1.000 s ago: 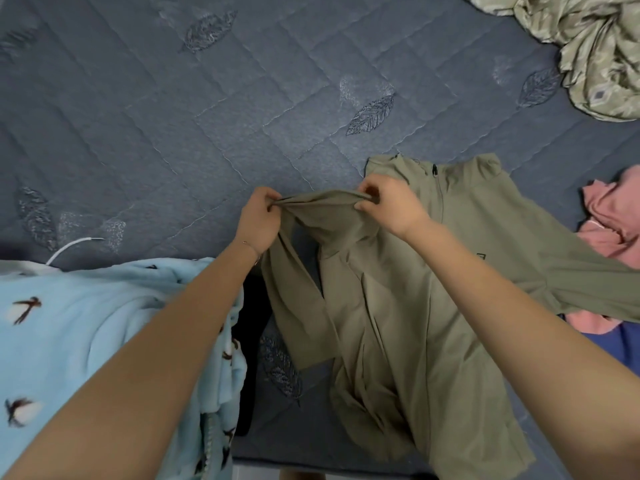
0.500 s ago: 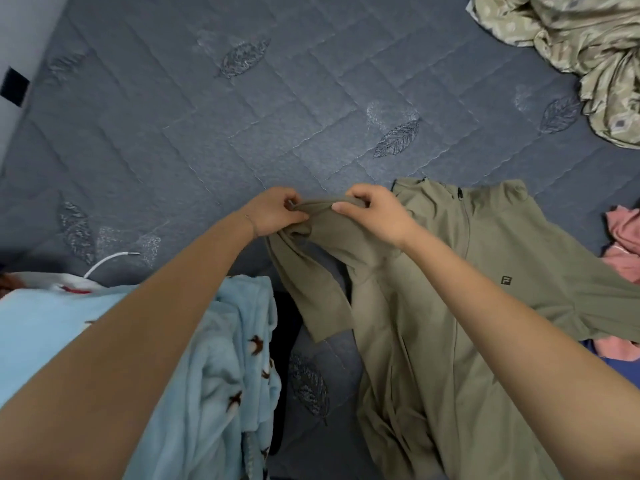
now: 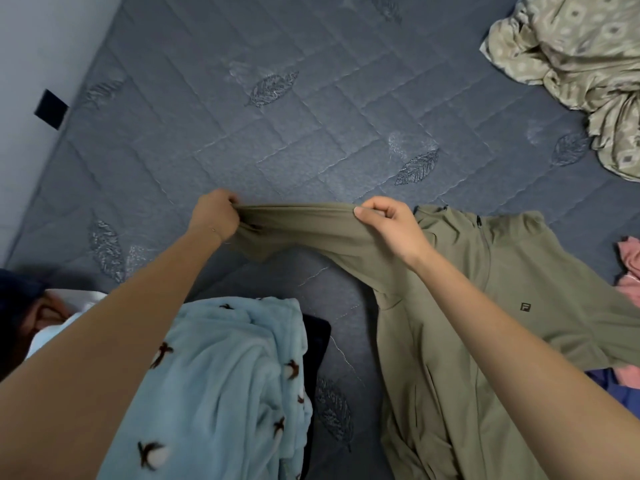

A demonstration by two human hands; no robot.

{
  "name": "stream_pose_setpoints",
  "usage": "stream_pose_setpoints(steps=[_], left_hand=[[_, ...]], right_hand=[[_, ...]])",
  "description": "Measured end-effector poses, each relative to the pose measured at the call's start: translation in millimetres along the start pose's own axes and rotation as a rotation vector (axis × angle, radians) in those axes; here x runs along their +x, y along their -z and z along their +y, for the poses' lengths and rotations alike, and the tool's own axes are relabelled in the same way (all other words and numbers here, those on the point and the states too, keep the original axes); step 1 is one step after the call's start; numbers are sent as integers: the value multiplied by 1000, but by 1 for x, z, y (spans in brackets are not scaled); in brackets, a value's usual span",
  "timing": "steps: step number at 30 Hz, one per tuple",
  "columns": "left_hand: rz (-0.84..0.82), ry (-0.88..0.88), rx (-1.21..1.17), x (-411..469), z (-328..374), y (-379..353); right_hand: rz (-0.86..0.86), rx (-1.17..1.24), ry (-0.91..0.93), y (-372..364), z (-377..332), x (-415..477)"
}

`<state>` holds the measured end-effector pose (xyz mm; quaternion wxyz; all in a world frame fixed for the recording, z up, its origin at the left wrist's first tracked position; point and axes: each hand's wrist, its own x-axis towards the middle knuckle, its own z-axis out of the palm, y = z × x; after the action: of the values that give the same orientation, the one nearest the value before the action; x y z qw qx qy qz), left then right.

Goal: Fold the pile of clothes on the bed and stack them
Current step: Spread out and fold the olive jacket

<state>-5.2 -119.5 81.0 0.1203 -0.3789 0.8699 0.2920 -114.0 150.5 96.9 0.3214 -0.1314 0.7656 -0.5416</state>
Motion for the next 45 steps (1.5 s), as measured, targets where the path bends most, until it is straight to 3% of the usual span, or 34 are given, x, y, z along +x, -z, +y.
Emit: stream_pose_setpoints(steps=[3,8,12,16,22,37,45], left_hand=[[39,-11,-71,3,-19,13],[-134,-53,-219,7,-33,29],[-150,-63,-214,16,-39,28],[-167,-119,-73,29,-49,12],[-227,-230,59,44,-66,-18],[-117,-527,496,-13,61,-75],[-115,-533,460,-80,112,-158]], right_hand=[[-8,-18,-39,-7,5,0],[-57,-81,-89,-20,7,2],[-2,-122,-98,-27,11,17],[112,-366,-59,-36,28,35],[115,-829,-36,-38,43,28],[154,-988,-54,41,75,-26],[131,-998,-115,104,119,-90]])
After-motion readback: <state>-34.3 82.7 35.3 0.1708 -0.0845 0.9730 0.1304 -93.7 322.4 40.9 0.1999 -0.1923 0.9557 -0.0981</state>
